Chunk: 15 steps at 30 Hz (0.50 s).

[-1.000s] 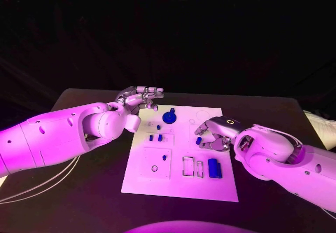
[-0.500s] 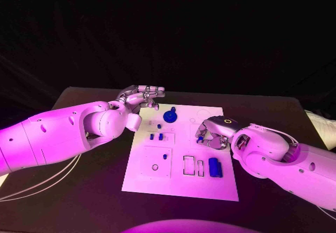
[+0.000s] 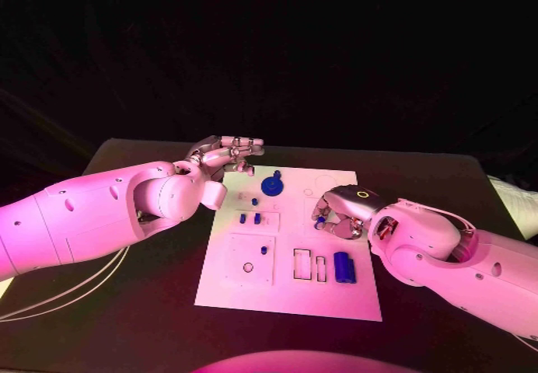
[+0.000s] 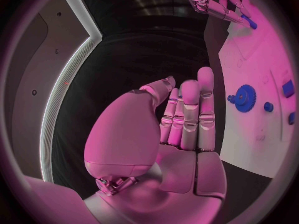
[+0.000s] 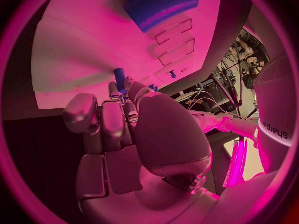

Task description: Assemble the parts on the task board

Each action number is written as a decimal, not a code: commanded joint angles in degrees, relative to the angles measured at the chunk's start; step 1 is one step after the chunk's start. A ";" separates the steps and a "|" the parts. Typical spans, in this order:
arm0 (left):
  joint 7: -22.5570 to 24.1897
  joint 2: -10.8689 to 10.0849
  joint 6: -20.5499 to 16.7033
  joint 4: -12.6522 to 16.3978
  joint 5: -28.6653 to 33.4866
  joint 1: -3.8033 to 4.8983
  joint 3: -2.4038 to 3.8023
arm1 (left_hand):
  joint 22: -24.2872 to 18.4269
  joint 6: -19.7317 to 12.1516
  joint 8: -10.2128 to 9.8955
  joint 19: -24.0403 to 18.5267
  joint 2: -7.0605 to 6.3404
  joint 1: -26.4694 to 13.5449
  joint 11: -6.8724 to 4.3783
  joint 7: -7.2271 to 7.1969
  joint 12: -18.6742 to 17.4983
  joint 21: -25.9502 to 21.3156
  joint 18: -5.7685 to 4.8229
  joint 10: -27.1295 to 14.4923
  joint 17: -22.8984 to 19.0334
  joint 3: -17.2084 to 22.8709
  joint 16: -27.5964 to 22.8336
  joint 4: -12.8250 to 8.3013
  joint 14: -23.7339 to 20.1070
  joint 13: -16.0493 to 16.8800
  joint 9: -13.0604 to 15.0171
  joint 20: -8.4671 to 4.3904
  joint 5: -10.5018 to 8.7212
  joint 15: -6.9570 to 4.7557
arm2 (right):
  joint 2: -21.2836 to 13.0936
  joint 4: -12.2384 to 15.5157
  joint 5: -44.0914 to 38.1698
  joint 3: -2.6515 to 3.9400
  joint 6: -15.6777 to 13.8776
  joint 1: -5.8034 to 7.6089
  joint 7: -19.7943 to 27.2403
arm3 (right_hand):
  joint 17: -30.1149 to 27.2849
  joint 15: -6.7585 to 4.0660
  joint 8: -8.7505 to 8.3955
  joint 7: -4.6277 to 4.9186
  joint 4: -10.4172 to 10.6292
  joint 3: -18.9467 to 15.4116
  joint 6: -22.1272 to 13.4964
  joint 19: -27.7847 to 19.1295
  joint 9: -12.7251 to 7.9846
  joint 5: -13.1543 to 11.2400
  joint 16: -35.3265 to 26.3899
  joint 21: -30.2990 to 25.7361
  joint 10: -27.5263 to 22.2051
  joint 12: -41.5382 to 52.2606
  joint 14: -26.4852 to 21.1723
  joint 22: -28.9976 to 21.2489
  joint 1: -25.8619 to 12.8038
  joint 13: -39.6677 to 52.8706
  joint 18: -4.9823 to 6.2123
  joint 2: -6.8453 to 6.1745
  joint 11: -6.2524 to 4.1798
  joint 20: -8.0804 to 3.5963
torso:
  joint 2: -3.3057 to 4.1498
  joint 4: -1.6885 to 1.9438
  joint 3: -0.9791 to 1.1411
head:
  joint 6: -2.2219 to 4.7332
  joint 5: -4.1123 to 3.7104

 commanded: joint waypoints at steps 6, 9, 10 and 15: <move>-0.02 -0.02 1.57 -0.22 -1.51 0.02 0.03 | -0.09 -0.45 0.26 0.15 0.10 -0.68 -0.17 0.08 0.25 -0.36 0.60 -0.42 -0.07 -0.20 -0.08 0.02 -0.43 -0.06 0.01 0.41 0.01 0.05 | -2.33 5.13 3.47 0.35 -5.49 0.03 -0.51 | 0.35 -0.36 -0.11 0.36 -2.29 2.91 0.46 0.44 0.08 0.39 0.51 0.58 3.94 -0.34 1.96 0.62 0.05 0.52 -1.06 -0.84 -3.01 -0.06 | -0.06 0.01 -0.04 | 0.12 -0.19; -0.03 -0.06 1.62 -0.22 -1.57 0.02 0.03 | -0.10 -0.48 0.29 0.15 0.14 -0.77 -0.16 0.09 0.31 -0.37 0.60 -0.47 -0.01 -0.25 -0.01 0.06 -0.41 -0.06 0.01 0.43 0.00 0.08 | -3.45 7.02 4.26 0.63 -6.00 0.24 -0.68 | 0.37 -0.36 -0.11 0.36 -2.35 3.00 0.48 0.45 0.09 0.40 0.55 0.62 3.98 -0.37 1.96 0.67 0.03 0.54 -1.06 -0.87 -3.01 -0.06 | -0.05 -0.07 -0.05 | 0.18 -0.11; -0.02 -0.07 1.61 -0.23 -1.58 0.02 0.03 | -0.10 -0.48 0.29 0.15 0.14 -0.77 -0.16 0.09 0.31 -0.37 0.60 -0.47 -0.01 -0.25 -0.01 0.06 -0.41 -0.06 0.01 0.43 0.00 0.08 | -3.70 7.53 4.43 0.71 -6.12 0.30 -0.66 | 0.41 -0.37 -0.10 0.37 -2.43 3.11 0.52 0.47 0.09 0.42 0.59 0.67 4.03 -0.41 1.97 0.74 0.00 0.57 -1.07 -0.91 -3.01 -0.07 | -0.06 -0.08 -0.06 | 0.19 -0.11; 0.04 0.03 1.63 -0.21 -1.62 0.02 0.03 | -0.12 -0.51 0.33 0.15 0.16 -0.87 -0.14 0.10 0.38 -0.39 0.60 -0.51 -0.03 -0.31 0.02 0.10 -0.40 -0.05 0.02 0.45 -0.01 0.09 | -3.71 9.59 3.99 0.99 -6.51 0.45 -0.20 | 0.34 -0.37 -0.10 0.36 -2.67 3.55 0.72 0.45 0.13 1.02 0.62 0.76 4.31 -0.67 1.93 0.80 -0.55 0.74 -1.08 -1.31 -3.02 -0.10 | 0.01 -0.11 -0.02 | 0.29 -0.11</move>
